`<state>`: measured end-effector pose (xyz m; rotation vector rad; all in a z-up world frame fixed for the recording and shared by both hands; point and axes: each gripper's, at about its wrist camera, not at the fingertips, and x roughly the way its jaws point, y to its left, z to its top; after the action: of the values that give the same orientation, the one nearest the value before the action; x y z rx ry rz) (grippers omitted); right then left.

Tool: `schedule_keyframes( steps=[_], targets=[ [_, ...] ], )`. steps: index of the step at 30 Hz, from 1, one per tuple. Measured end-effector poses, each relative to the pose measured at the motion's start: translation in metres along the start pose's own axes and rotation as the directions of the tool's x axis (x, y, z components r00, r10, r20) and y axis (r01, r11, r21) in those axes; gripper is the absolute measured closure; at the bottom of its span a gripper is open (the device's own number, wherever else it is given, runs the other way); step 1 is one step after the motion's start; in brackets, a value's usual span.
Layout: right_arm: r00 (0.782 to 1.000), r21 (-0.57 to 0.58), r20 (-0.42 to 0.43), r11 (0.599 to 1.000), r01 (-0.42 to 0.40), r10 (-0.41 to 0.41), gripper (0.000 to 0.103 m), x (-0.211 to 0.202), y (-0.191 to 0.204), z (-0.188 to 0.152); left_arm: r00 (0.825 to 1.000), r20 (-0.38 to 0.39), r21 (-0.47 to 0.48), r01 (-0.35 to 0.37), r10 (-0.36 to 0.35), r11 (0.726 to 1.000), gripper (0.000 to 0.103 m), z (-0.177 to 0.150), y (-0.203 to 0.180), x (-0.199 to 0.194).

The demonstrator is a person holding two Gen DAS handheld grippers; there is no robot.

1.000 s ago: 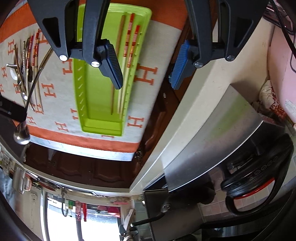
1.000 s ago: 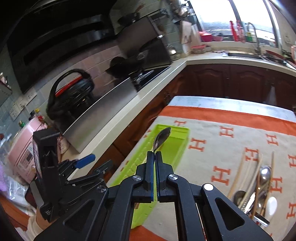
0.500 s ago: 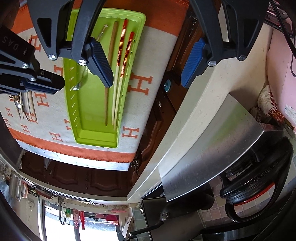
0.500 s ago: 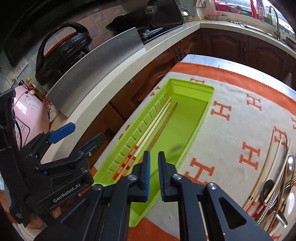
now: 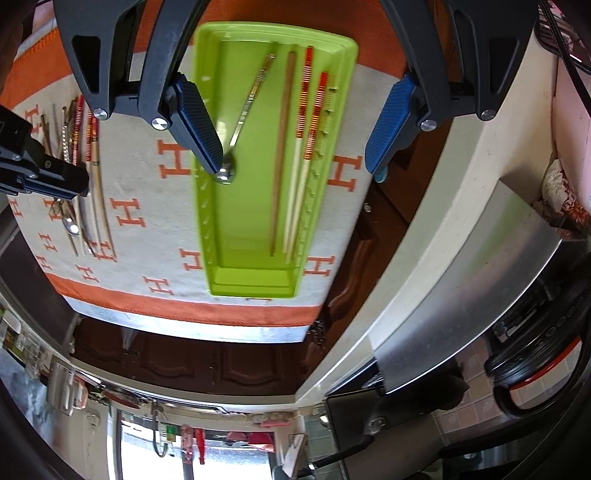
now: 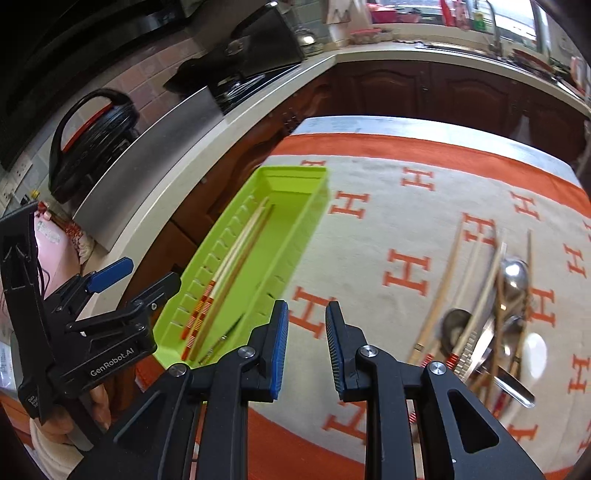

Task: Organize utensils
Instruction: 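Reach the left tool to a wooden chopstick and grasp it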

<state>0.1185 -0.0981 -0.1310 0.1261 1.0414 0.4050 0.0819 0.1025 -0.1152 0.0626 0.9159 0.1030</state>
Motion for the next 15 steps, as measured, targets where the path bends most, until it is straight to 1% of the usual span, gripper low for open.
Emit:
schedule_keyframes(
  steps=[5, 8, 12, 15],
  targets=[
    [0.998, 0.059, 0.019, 0.996, 0.064, -0.066, 0.082, -0.025, -0.036, -0.014, 0.999, -0.007, 0.032, 0.047, -0.047, 0.998, 0.025, 0.003, -0.024, -0.005],
    [0.994, 0.09, 0.029, 0.991, 0.101, -0.104, 0.082, -0.038, -0.057, -0.024, 0.996, -0.012, 0.053, 0.092, -0.091, 0.994, 0.025, 0.004, -0.042, -0.008],
    [0.988, 0.137, 0.035, 0.98, 0.141, -0.147, 0.082, -0.05, -0.086, -0.037, 0.986, -0.035, 0.1, 0.164, -0.161, 0.981, 0.025, 0.007, -0.07, -0.007],
    [0.986, 0.177, 0.037, 0.972, 0.154, -0.163, 0.082, -0.056, -0.108, -0.044, 0.974, -0.069, 0.125, 0.225, -0.218, 0.966, 0.025, 0.01, -0.093, 0.0]
  ],
)
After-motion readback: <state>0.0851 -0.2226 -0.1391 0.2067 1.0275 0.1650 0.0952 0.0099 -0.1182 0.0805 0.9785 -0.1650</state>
